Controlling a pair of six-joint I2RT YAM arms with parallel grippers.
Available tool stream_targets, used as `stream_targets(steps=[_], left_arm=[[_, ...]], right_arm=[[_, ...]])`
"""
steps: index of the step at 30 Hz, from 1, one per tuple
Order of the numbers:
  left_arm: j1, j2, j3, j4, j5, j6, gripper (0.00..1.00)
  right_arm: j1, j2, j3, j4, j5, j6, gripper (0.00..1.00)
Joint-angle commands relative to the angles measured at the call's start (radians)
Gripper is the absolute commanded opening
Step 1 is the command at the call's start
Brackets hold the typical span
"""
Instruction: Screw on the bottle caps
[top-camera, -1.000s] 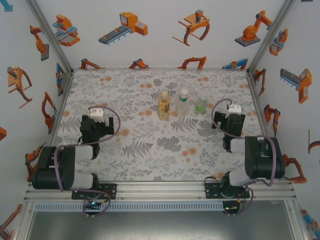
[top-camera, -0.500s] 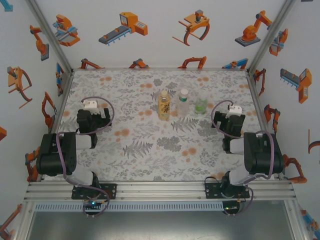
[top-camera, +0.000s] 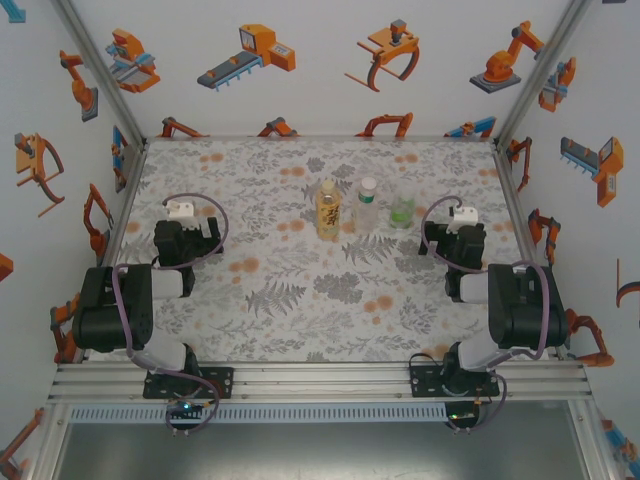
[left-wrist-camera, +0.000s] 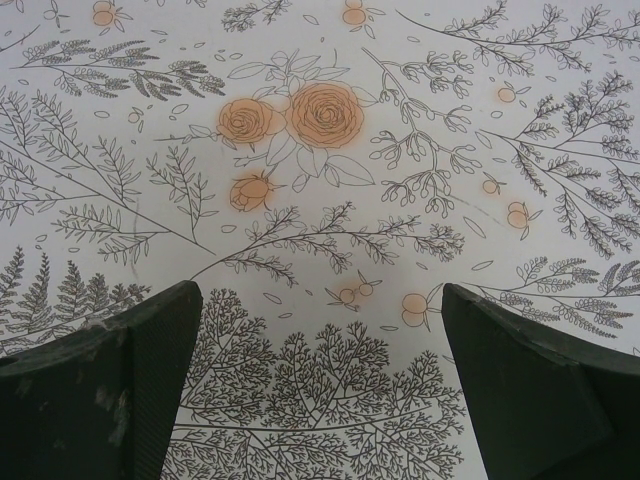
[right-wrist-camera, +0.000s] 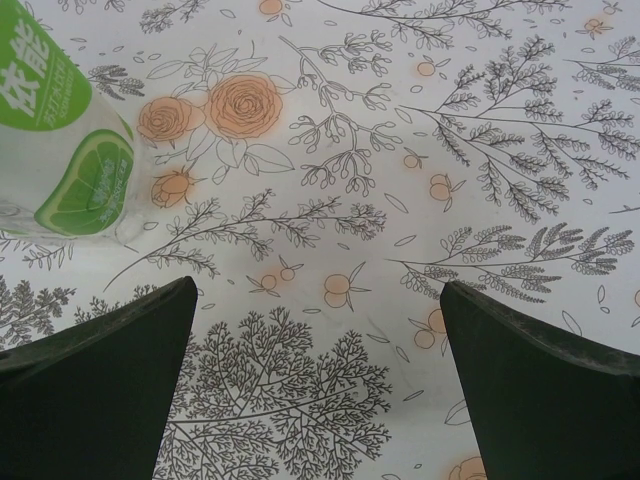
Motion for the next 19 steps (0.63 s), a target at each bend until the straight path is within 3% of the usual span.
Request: stream_targets(steps=[1,14,19], left_arm=[[-0.001,-0.005,0.007,-0.003,-0.008,-0.018,0.97],[-0.001,-0.006,0.007,-0.004,-0.007,-0.018,0.97],[-0.001,-0.006,0.007,-0.003,-0.008,-0.018,0.97]], right_arm=[[-0.005,-0.005,0.019,0.002,-0.024,-0.019,0.99],[-0.006,-0.005,0.020,0.002,-0.024,-0.020,0.99],[-0.005,-0.015,-0.032,0.090,0.041,0.007,0.99]])
